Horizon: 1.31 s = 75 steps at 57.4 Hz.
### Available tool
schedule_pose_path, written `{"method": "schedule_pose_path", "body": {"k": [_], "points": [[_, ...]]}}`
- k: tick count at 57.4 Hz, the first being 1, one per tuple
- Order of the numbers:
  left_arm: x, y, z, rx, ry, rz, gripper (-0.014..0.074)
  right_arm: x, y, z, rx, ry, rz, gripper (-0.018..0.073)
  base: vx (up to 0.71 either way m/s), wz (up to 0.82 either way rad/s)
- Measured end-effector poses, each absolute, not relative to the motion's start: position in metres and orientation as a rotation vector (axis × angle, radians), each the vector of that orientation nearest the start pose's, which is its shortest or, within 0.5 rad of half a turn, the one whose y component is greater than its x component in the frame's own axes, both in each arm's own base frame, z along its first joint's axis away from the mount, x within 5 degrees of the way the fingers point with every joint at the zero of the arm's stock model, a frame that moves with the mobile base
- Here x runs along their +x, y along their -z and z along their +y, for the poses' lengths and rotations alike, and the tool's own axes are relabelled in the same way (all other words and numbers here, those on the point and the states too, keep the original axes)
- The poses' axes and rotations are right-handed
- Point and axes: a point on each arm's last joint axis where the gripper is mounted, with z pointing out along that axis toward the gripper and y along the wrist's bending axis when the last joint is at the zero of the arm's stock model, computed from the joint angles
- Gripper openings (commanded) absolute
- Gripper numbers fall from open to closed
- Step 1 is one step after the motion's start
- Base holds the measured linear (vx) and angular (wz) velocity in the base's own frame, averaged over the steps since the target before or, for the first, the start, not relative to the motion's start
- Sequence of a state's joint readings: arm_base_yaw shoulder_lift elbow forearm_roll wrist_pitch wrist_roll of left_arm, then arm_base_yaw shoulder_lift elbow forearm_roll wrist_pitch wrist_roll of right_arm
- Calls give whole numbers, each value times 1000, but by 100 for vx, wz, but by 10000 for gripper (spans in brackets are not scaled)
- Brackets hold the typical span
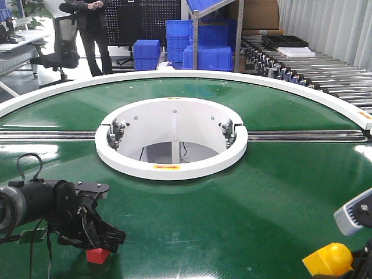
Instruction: Pick red and yellow blocks into blue bin
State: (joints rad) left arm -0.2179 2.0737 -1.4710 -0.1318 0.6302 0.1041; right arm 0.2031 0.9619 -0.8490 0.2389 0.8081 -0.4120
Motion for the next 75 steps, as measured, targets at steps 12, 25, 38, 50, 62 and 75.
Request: {"method": "schedule_pose_path", "body": {"k": [12, 25, 38, 50, 62, 75], "points": [[423, -164, -101, 318, 170, 2718, 385, 176, -327, 52, -609, -186, 2304, 260, 0, 0], [419, -175, -101, 326, 174, 2727, 283, 176, -327, 52, -609, -186, 2304, 260, 0, 0], [392, -250, -95, 325, 189, 2600, 270, 176, -327, 52, -609, -186, 2305, 260, 0, 0], [332, -306, -84, 367, 188, 2469, 270, 176, -327, 52, -609, -186, 2305, 260, 0, 0], [264, -333, -76, 394, 209, 2361, 270, 176, -327, 52, -609, -186, 2305, 260, 0, 0], [206, -329, -69, 412, 253, 2325, 270, 176, -327, 52, -609, -186, 2305, 260, 0, 0]]}}
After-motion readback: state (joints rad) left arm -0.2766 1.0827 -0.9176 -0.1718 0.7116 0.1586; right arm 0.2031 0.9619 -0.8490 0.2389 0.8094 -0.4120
